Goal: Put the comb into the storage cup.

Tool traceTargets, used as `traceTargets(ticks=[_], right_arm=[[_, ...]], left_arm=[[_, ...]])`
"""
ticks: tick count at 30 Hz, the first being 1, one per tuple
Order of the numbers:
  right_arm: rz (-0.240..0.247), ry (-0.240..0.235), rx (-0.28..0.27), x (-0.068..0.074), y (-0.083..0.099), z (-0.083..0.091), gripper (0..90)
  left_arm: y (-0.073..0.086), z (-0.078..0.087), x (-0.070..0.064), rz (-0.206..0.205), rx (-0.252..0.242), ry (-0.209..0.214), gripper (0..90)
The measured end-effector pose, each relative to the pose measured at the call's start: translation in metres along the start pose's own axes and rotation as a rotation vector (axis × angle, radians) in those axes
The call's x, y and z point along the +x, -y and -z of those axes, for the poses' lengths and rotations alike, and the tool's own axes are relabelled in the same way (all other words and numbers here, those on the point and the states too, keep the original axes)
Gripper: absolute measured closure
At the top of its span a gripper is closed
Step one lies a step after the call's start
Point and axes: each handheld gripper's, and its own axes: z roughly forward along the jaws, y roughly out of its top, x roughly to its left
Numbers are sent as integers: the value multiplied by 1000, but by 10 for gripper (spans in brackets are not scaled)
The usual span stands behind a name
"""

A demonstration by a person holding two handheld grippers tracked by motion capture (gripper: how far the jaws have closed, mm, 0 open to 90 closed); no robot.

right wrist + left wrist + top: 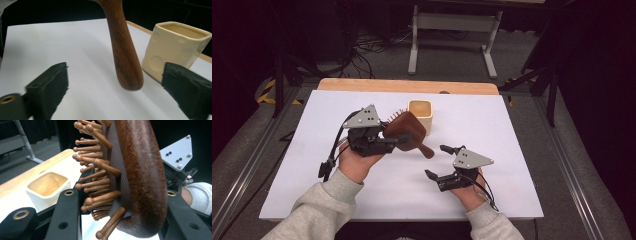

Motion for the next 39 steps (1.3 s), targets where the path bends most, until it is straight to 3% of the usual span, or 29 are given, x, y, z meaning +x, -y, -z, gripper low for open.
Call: traceTargets(ticks=[3, 9, 17, 26, 39], right_arm=[[-20, 0, -4, -3, 1, 1, 13], [-28, 13, -29, -6, 1, 5, 12], [-37, 23, -27, -9, 3, 7, 18], [-45, 12, -23, -9, 4, 5, 22], [-50, 5, -24, -10, 5, 5, 22]], left_arm=[[-6, 2, 0, -12, 6, -15, 563], [-22, 8, 7, -25, 0, -44, 562], [-30, 11, 13, -19, -23, -68, 561], [-48, 12, 19, -45, -44, -122, 558], [-56, 7, 35, -29, -72, -193, 552]])
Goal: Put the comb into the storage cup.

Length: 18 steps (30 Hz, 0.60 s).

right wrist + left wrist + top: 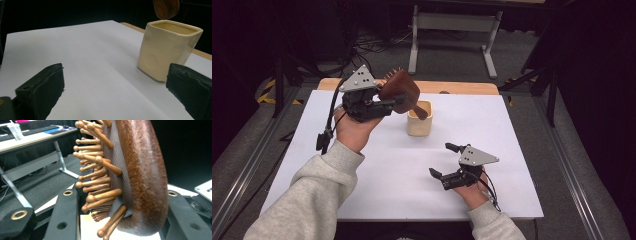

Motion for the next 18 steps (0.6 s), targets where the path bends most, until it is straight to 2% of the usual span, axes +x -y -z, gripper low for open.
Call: traceTargets(ticks=[7, 9, 18], right_arm=[[2, -3, 5, 0, 0, 0, 24], [-3, -3, -1, 0, 0, 0, 24], [-3, -3, -5, -1, 0, 1, 24]], left_arm=[[1, -7, 8, 7, -3, -47, 549], [2, -9, 10, 21, -4, -52, 548], [4, -20, 18, 38, -4, -86, 547]])
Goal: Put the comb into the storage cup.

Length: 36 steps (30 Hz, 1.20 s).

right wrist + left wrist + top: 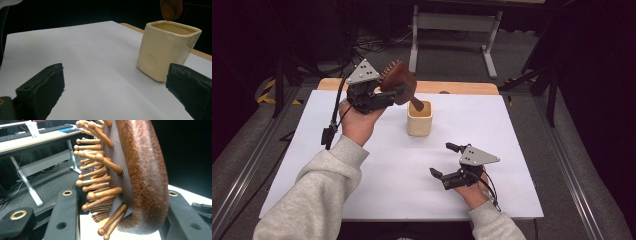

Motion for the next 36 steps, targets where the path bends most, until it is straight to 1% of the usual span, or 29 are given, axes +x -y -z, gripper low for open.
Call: traceTargets(ticks=[1, 6, 7, 11, 14, 15, 19, 25, 29, 31, 36], right_arm=[[0, 0, -1, 0, 0, 0, 24], [-3, 1, -7, 0, 0, 1, 24], [-5, 1, -7, -1, 0, 1, 24], [-3, 4, -9, -1, 0, 1, 24], [-4, 2, -6, -1, 0, 1, 24], [-5, 5, -7, -2, 0, 2, 24], [-5, 5, -7, -2, 0, 2, 24], [-7, 1, -10, -2, 0, 2, 24], [-6, 0, -12, -2, 0, 3, 24], [-7, -1, -13, -2, 0, 3, 24], [-9, -1, -16, -2, 0, 3, 24]], left_arm=[[0, -3, 2, 1, 7, -8, 547], [2, -11, 5, 12, 13, -22, 546], [3, -14, 5, 20, 19, -30, 546], [4, -19, 7, 21, 30, -30, 546], [5, -23, 8, 25, 29, -40, 546], [6, -24, 9, 35, 32, -37, 545], [8, -27, 11, 41, 38, -43, 544], [11, -34, 11, 52, 46, -34, 544], [14, -39, 11, 58, 57, -32, 542], [15, -41, 11, 55, 70, -29, 542], [21, -49, 12, 70, 85, -33, 540]])
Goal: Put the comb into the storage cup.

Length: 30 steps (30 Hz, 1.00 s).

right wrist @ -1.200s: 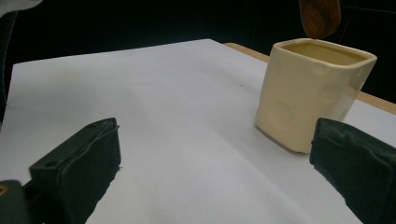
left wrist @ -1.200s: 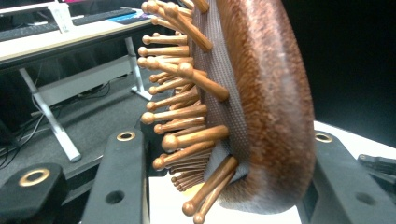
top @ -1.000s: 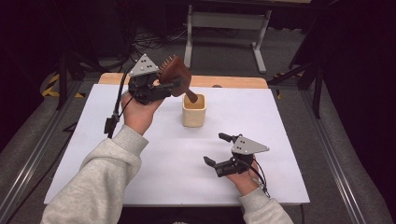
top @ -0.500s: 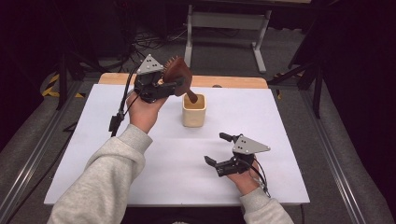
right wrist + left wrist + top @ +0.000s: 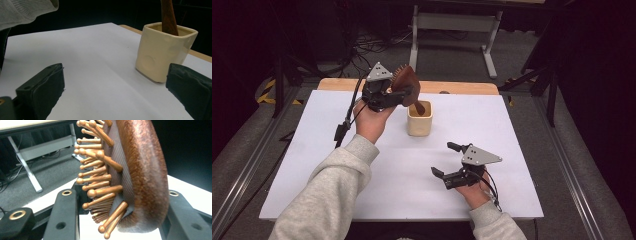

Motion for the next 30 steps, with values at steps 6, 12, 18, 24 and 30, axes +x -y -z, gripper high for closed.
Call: traceTargets(ticks=[6, 12, 18, 24, 30], right_arm=[[0, -1, -2, 0, 0, 0, 25], [1, 0, 0, 0, 0, 0, 27], [0, -2, -2, 0, 0, 1, 28], [0, -6, 0, 0, 0, 0, 28], [3, -10, -1, 0, 0, 0, 29]], left_arm=[[6, -8, 3, 17, 26, -2, 539], [10, -12, 5, 20, 41, -8, 537], [14, -18, 6, 35, 61, -6, 534], [17, -25, 6, 51, 75, 0, 528], [20, -31, 4, 55, 95, 2, 523]])
